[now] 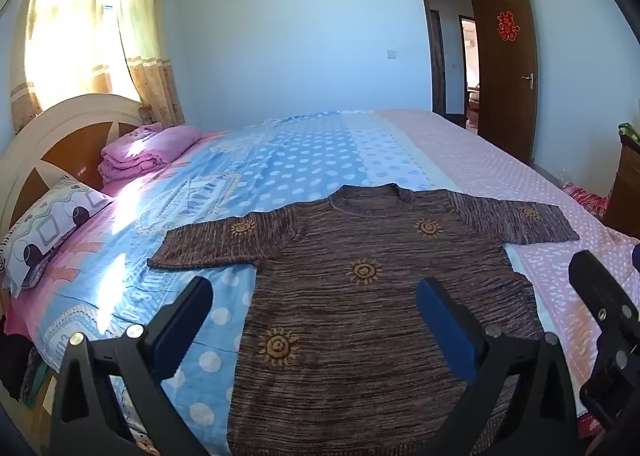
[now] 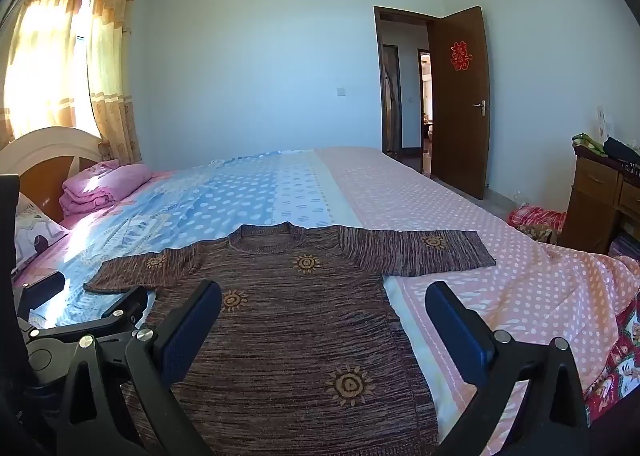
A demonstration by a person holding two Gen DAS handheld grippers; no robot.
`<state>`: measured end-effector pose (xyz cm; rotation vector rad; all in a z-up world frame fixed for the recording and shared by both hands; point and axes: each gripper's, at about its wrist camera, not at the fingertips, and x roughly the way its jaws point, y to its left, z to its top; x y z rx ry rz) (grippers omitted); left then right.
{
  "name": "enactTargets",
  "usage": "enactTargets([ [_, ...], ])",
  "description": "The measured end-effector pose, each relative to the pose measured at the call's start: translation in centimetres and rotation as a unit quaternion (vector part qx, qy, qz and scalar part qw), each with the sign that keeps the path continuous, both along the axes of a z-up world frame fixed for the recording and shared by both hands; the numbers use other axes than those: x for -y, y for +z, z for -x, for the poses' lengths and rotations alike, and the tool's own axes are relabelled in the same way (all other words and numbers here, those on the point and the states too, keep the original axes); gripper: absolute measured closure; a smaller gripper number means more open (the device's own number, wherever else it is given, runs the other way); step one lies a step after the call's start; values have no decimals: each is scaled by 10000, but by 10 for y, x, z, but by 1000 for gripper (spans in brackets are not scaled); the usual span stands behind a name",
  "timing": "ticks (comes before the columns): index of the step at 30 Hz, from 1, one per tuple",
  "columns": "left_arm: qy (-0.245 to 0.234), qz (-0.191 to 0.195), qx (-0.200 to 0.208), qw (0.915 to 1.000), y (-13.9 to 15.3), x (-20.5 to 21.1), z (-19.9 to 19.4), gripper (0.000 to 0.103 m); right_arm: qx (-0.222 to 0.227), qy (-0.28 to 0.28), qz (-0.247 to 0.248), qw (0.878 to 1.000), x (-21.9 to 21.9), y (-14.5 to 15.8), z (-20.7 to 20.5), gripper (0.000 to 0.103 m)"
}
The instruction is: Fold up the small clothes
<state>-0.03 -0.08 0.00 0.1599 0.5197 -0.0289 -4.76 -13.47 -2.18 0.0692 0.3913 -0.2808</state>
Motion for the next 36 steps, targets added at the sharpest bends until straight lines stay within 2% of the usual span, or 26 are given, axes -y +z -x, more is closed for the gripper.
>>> enactTargets([
  [7, 114, -166, 133, 9997, 0, 24, 10, 0, -29, 3, -58, 10000, 2, 1, 2, 1],
  [9, 3, 165, 17, 9999, 1, -1, 3, 0, -30, 8, -70, 10000, 3, 1, 2, 1],
  [36, -131, 307, -70, 9994, 0, -4, 4, 0, -30, -41, -131, 9999, 4, 0, 0, 1],
])
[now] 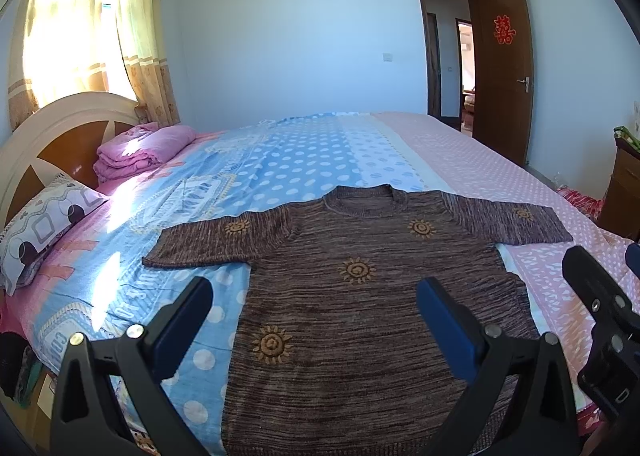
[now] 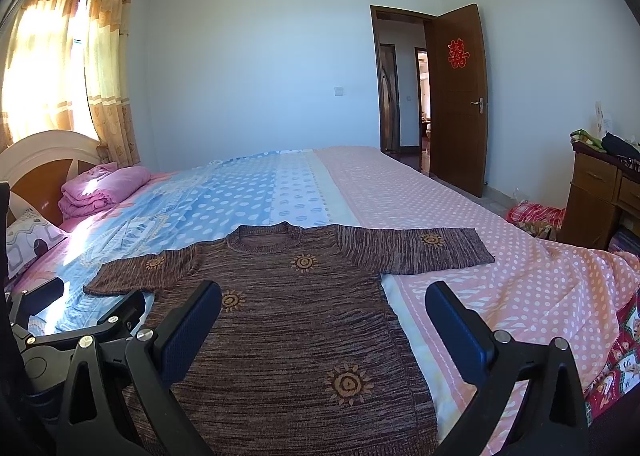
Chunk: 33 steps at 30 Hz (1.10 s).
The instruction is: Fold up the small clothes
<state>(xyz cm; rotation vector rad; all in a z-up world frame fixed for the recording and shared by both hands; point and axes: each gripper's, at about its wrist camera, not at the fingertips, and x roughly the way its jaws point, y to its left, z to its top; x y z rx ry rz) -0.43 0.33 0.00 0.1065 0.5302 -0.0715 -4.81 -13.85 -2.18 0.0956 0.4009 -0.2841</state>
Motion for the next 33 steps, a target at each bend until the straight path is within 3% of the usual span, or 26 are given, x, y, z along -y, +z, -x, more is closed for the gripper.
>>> enactTargets([
  [33, -34, 25, -131, 9999, -5, 2, -3, 0, -13, -21, -53, 10000, 4, -2, 0, 1],
])
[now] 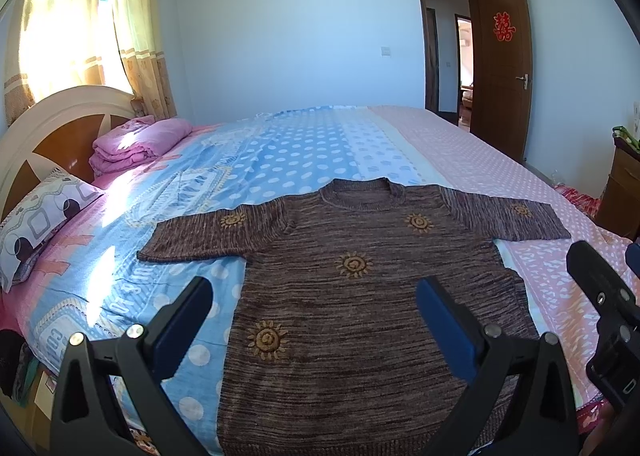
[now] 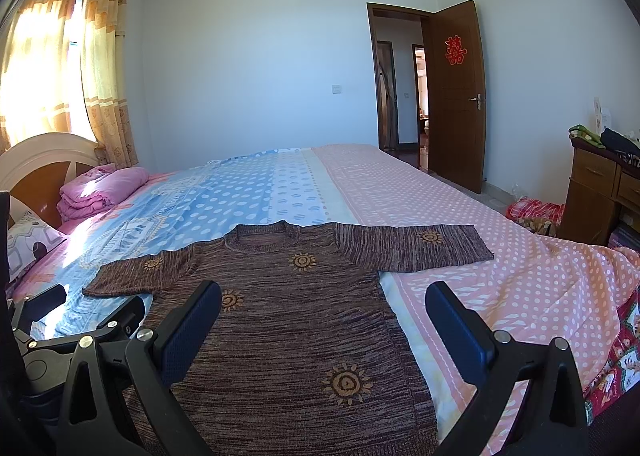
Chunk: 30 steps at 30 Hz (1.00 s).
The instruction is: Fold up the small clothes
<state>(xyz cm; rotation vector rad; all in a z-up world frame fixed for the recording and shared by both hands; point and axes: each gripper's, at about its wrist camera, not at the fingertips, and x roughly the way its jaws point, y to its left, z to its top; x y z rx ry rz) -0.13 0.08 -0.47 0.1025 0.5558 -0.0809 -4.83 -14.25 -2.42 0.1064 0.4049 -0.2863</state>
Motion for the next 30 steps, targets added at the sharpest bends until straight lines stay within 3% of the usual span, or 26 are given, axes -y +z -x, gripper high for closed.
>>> enactTargets([
  [23, -11, 17, -59, 10000, -3, 2, -1, 0, -54, 12, -12, 10000, 1, -4, -3, 1],
  [30, -29, 104, -209, 9997, -14, 0, -12, 0, -126, -143, -17, 9998, 11, -20, -13, 1],
])
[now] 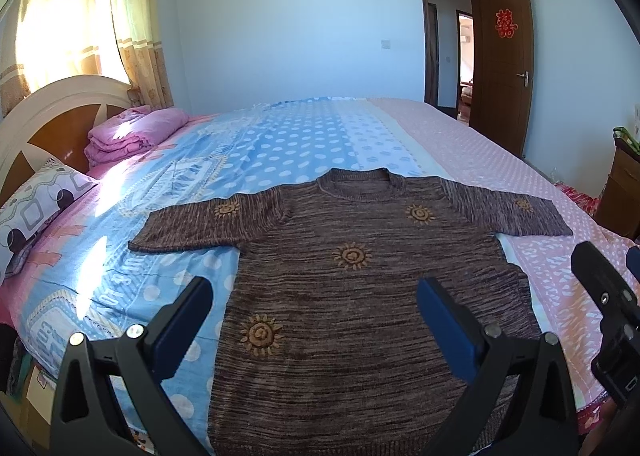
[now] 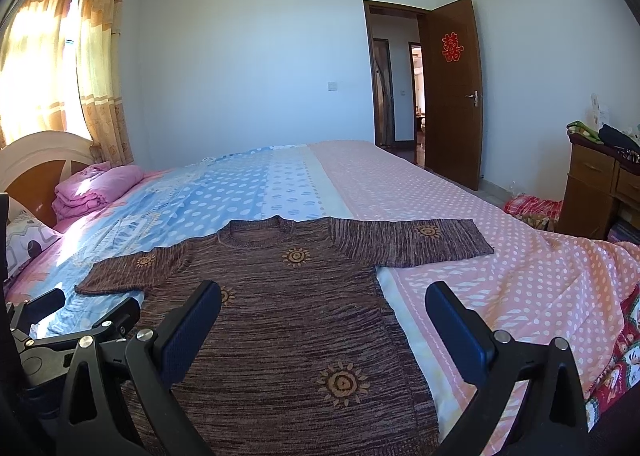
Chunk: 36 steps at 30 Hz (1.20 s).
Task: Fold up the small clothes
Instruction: 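Grasp the sweater sleeve nearest the right gripper with the right gripper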
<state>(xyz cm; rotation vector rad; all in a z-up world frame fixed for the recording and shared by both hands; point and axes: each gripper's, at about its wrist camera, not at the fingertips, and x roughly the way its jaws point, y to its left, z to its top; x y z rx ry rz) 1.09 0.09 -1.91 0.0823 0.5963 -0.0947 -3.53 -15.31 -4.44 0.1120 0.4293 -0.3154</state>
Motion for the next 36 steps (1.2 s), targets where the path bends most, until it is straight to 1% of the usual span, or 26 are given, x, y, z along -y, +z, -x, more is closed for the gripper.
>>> enactTargets([
  [4, -63, 57, -178, 9998, -15, -2, -14, 0, -285, -117, -136, 9994, 16, -19, -16, 1],
  [8, -260, 279, -413, 9984, -35, -9, -32, 0, -599, -385, -448, 9965, 50, -44, -33, 1],
  [10, -251, 329, -582, 9974, -46, -13, -47, 0, -679, -553, -636, 9941, 71, -52, -39, 1],
  [12, -162, 285, -733, 9968, -56, -17, -65, 0, -728, -748, -824, 9911, 96, -57, -45, 1],
  [14, -64, 227, -814, 9964, -62, -20, -82, 0, -708, -918, -936, 9888, 118, -55, -49, 2],
  [16, -1, 186, -860, 9961, -66, -23, -97, 0, -639, -1112, -1042, 9862, 146, -50, -55, 10],
  [18, 49, 152, -884, 9960, -68, -27, -113, 0, -627, -1313, -1157, 9826, 182, -44, -65, 22],
  [19, 66, 149, -900, 9958, -68, -28, -121, 0, -624, -1417, -1204, 9806, 200, -42, -70, 26],
  [20, 85, 155, -922, 9956, -68, -30, -129, 0, -648, -1530, -1265, 9780, 217, -41, -76, 34],
  [21, 100, 171, -936, 9954, -68, -32, -138, 0, -677, -1629, -1370, 9747, 235, -41, -82, 40],
  [24, 232, 184, -936, 9952, -70, -40, -160, 0, -722, -1912, -1955, 9592, 296, -48, -102, 51],
  [26, 348, 262, -959, 9944, -74, -46, -175, 0, -734, -2162, -2199, 9484, 329, -57, -117, 51],
  [28, 439, 355, -1046, 9929, -82, -51, -185, 0, -848, -2302, -2208, 9440, 349, -68, -133, 51],
  [29, 470, 397, -1079, 9923, -86, -52, -189, 0, -910, -2306, -2219, 9430, 356, -73, -141, 52],
  [32, 632, 416, -1130, 9907, -99, -55, -197, 0, -1138, -2281, -2156, 9426, 367, -90, -165, 60],
  [34, 721, 343, -1148, 9902, -108, -56, -199, 0, -1222, -2233, -2163, 9426, 368, -98, -177, 60],
  [36, 753, 278, -1195, 9896, -119, -55, -203, 0, -1415, -2181, -2059, 9434, 366, -106, -187, 60],
])
